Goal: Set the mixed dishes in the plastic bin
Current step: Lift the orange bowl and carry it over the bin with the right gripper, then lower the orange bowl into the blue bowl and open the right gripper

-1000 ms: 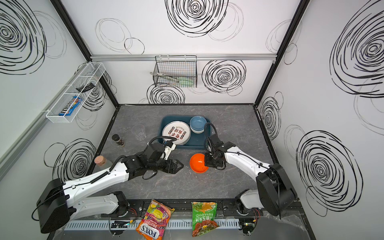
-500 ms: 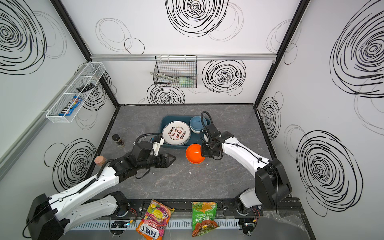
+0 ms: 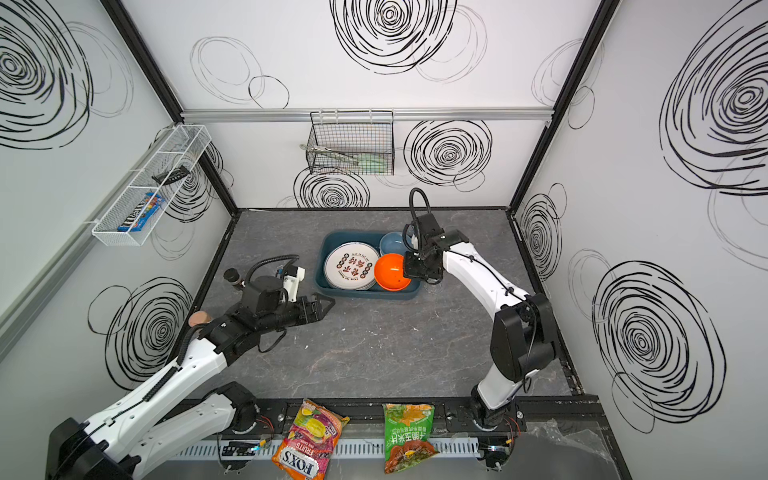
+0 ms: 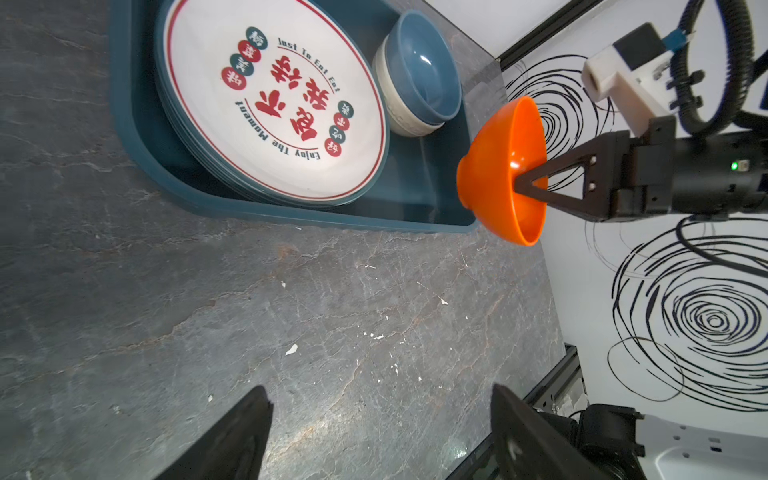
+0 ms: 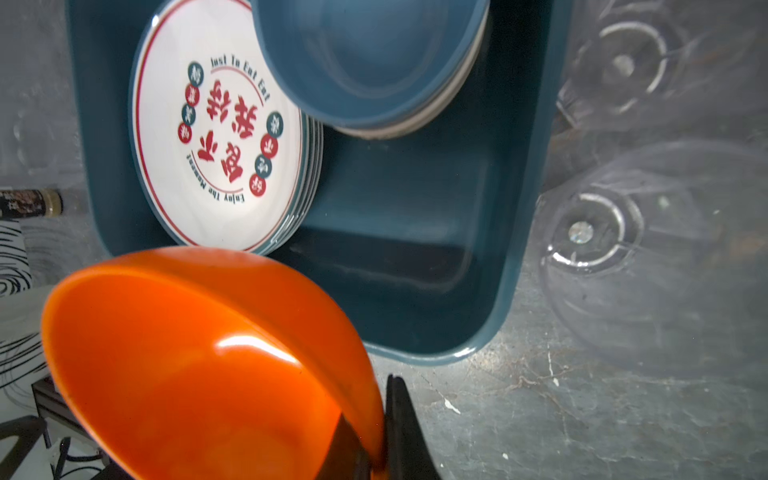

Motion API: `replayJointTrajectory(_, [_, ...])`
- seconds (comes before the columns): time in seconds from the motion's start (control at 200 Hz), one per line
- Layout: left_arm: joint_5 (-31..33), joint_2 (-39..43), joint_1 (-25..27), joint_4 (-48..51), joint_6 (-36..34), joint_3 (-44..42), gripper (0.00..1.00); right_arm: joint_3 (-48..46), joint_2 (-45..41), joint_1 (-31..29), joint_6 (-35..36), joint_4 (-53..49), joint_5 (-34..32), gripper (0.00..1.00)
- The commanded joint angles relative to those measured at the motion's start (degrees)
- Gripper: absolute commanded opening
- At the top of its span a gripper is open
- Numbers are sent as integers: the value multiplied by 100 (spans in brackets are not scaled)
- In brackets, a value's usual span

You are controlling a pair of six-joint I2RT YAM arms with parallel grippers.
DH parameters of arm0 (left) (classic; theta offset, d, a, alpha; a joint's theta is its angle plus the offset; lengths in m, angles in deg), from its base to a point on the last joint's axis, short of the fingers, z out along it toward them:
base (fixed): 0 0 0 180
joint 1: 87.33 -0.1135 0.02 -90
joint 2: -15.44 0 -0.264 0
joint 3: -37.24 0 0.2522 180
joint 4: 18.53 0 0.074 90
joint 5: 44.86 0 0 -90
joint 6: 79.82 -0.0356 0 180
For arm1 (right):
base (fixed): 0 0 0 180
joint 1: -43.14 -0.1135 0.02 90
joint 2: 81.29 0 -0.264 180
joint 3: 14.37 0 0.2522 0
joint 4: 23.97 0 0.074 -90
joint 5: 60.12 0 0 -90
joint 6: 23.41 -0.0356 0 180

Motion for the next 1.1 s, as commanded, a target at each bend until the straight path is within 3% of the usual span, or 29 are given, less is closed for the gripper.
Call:
replayJointTrajectory(0.0, [-242, 85, -195, -76, 61, -84, 86, 459, 246, 104, 118, -246, -52, 2])
replayJointTrajectory(0.565, [-528, 141, -582, -87, 42, -243, 86, 2768, 1867, 512, 179, -875, -255, 3])
replayJointTrajectory(1.091, [-581, 244, -632, -157, 174, -471, 86, 3319, 2691, 604, 128, -806, -351, 3])
